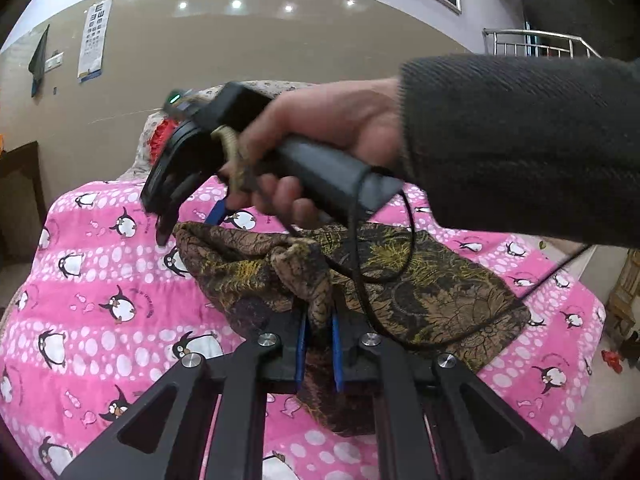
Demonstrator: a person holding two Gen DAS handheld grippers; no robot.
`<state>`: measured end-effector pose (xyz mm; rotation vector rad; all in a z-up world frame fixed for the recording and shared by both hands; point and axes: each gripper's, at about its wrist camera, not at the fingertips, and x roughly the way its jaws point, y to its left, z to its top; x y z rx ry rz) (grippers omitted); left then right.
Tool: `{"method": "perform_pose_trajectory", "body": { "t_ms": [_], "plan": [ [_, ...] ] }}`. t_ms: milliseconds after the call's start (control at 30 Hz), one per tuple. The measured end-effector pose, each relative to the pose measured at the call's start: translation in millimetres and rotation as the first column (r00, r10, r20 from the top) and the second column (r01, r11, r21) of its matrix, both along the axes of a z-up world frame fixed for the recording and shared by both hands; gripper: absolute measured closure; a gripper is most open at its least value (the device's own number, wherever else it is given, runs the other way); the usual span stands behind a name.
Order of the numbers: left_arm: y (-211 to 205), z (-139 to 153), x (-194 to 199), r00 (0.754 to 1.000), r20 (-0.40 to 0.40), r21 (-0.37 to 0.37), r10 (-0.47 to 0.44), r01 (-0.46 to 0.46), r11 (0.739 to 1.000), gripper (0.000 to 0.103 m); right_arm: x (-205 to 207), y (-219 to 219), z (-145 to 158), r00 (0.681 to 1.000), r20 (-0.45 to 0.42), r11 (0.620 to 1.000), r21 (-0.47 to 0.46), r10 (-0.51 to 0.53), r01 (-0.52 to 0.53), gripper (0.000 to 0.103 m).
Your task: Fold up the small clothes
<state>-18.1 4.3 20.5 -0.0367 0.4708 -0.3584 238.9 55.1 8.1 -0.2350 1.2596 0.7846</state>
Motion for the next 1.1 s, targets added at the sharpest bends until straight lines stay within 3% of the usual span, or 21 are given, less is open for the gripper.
{"method": "perform_pose_trajectory", "body": {
  "t_ms": [67,100,167,200,300,467,700,900,1100],
  "plan": [
    [2.5,-0.8,1.3,1.0,-0.002,-0.011,-0.001,0.001,1.0,0.103,2.1,15.8,-6.2,0.999,0.052,0.994,-0.111,0.016,-0.011,0.046],
    [4.8,-1.9,2.7,1.0,-0.006,-0.015,-0.003,0.002,1.0,0.103,3.0,20.1,-8.8,0.997,0.068,0.99,-0.142,0.03,-0.02,0.053],
    [5.3,-2.8,1.8,1.0,-0.008,-0.017,-0.006,0.006,1.0,0.103,5.1,26.7,-14.2,0.996,0.077,0.984,-0.178,0.043,-0.029,0.078],
    [6.2,-1.9,0.7,1.0,-0.005,-0.017,-0.007,0.006,1.0,0.103,5.4,26.5,-14.5,0.996,0.079,0.984,-0.177,0.045,-0.031,0.095],
    [7.3,2.3,-2.3,1.0,0.012,-0.021,-0.011,0.011,1.0,0.103,2.2,14.5,-5.5,0.994,0.101,0.99,-0.138,0.039,-0.025,0.096],
    [-8.9,15.5,-8.1,0.998,0.035,-0.036,-0.061,0.062,0.997,0.103,1.5,-48.5,19.4,0.996,0.085,0.998,-0.044,-0.032,0.036,0.097],
    [-78.6,26.0,-10.1,0.966,0.05,0.022,-0.254,0.254,0.967,0.103,-0.3,-166.9,36.5,0.986,0.092,0.99,0.004,-0.139,0.139,0.097],
    [-147.9,15.8,3.6,0.925,-0.005,0.056,-0.38,0.38,0.923,0.103,2.0,-259.1,29.4,0.966,0.092,0.971,0.004,-0.239,0.24,0.097],
    [-203.6,-9.0,11.7,0.893,-0.077,0.064,-0.442,0.447,0.892,0.103,4.7,-327.7,-4.8,0.942,0.051,0.943,0.022,-0.331,0.331,0.097]
  ]
}}
